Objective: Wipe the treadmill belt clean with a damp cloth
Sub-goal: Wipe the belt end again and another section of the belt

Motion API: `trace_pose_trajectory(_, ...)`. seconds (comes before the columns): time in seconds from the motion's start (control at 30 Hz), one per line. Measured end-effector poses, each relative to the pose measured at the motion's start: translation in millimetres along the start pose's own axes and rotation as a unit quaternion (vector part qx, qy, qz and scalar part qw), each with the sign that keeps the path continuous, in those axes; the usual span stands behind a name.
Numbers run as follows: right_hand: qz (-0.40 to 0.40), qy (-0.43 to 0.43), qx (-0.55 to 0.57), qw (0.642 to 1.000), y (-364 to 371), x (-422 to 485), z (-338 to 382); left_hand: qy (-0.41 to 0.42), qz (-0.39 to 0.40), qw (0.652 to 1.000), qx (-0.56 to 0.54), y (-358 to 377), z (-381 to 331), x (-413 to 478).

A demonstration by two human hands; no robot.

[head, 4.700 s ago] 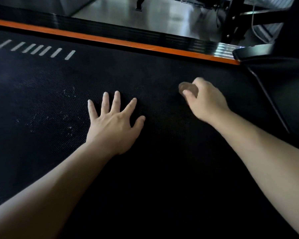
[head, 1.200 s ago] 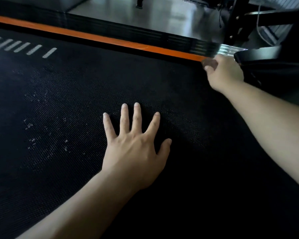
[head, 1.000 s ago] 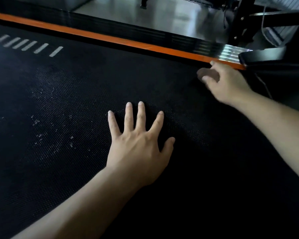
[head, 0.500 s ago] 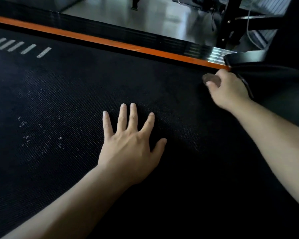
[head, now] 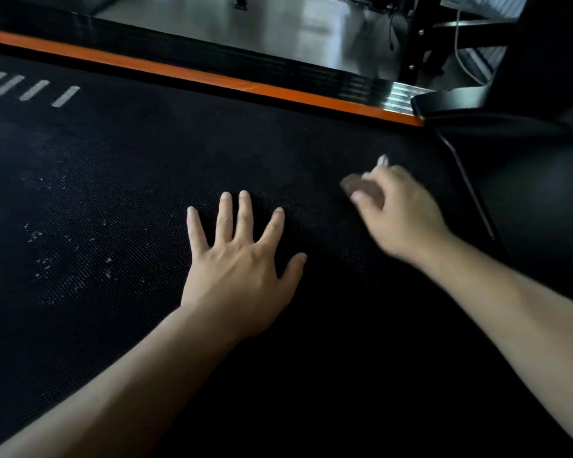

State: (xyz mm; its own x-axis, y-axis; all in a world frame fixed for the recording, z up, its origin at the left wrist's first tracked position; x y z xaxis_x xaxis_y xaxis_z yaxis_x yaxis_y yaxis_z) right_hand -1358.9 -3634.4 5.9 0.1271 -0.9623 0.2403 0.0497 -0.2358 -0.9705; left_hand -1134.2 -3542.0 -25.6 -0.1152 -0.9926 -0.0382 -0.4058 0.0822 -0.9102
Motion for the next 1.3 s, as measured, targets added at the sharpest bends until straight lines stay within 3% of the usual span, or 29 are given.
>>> trace_pose_trajectory(0.07,0.027,-0.097,0.044,0.994,-9.0,-45.6,15.9,-0.002,0.002,1.0,-0.002,-0.4,-0.2,0.1)
trace_pose_trajectory(0.13,0.0,-0.129,-0.018,0.991,-11.9,-46.3,3.2,-0.003,0.002,1.0,-0.004,-0.6,-0.4,0.2)
trace_pose_trajectory(0.2,-0.022,-0.048,-0.086,0.995,-10.1,-19.8,-23.2,0.0,0.001,1.0,-0.008,-1.5,-0.7,-0.6)
trace_pose_trajectory(0.3,-0.011,0.045,-0.075,0.996,-9.9,-17.5,-25.2,0.001,0.0,1.0,-0.009,-1.6,0.4,-0.5)
trace_pose_trajectory(0.4,-0.019,-0.044,-0.027,0.998,-23.1,-84.4,16.8,0.001,0.001,1.0,-0.007,-0.2,-0.5,0.5)
trace_pose_trajectory(0.5,0.023,-0.136,0.009,0.99,-30.7,-126.4,27.6,0.003,-0.01,1.0,-0.011,-0.7,-0.8,-0.2)
trace_pose_trajectory(0.6,-0.011,-0.053,-0.057,0.997,-26.3,-86.7,-5.6,0.003,0.003,1.0,-0.023,-2.0,-1.1,-1.2)
trace_pose_trajectory(0.7,0.006,0.034,-0.087,0.996,-21.6,-75.2,-21.7,0.008,0.005,0.999,-0.03,-4.5,-1.5,-2.3)
trace_pose_trajectory(0.9,0.041,-0.093,-0.028,0.994,-33.9,-147.4,9.1,0.013,0.008,0.999,-0.034,-5.3,-7.6,-7.8)
trace_pose_trajectory(1.0,0.007,-0.004,-0.07,0.998,-28.9,-101.8,-22.5,0.024,0.025,0.999,-0.04,-2.9,-15.7,-16.2)
trace_pose_trajectory(1.07,0.027,0.059,-0.082,0.994,-26.6,-92.0,-33.9,0.031,0.031,0.998,-0.038,-1.4,-18.8,-20.2)
trace_pose_trajectory(1.23,0.03,-0.035,-0.06,0.997,-42.6,-165.2,-12.7,0.018,0.031,0.999,-0.036,2.6,-26.2,-21.9)
trace_pose_trajectory(1.3,0.026,-0.051,-0.075,0.996,-40.2,-155.6,-22.8,0.011,0.031,0.999,-0.036,6.3,-32.2,-23.6)
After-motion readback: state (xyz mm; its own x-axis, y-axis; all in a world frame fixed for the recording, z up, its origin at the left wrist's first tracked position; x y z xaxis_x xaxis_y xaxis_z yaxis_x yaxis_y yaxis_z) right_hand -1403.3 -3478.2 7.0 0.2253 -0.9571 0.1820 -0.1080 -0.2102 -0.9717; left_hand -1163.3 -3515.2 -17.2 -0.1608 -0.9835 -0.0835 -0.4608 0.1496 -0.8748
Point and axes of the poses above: each hand's wrist, its own x-axis towards the middle knuckle, its own y-axis out of the palm, z = x × y, the point moved 3 cm from there along x, towards the middle knuckle, and after that the axes turned 14 degrees about -x, right-handed, at the moved point
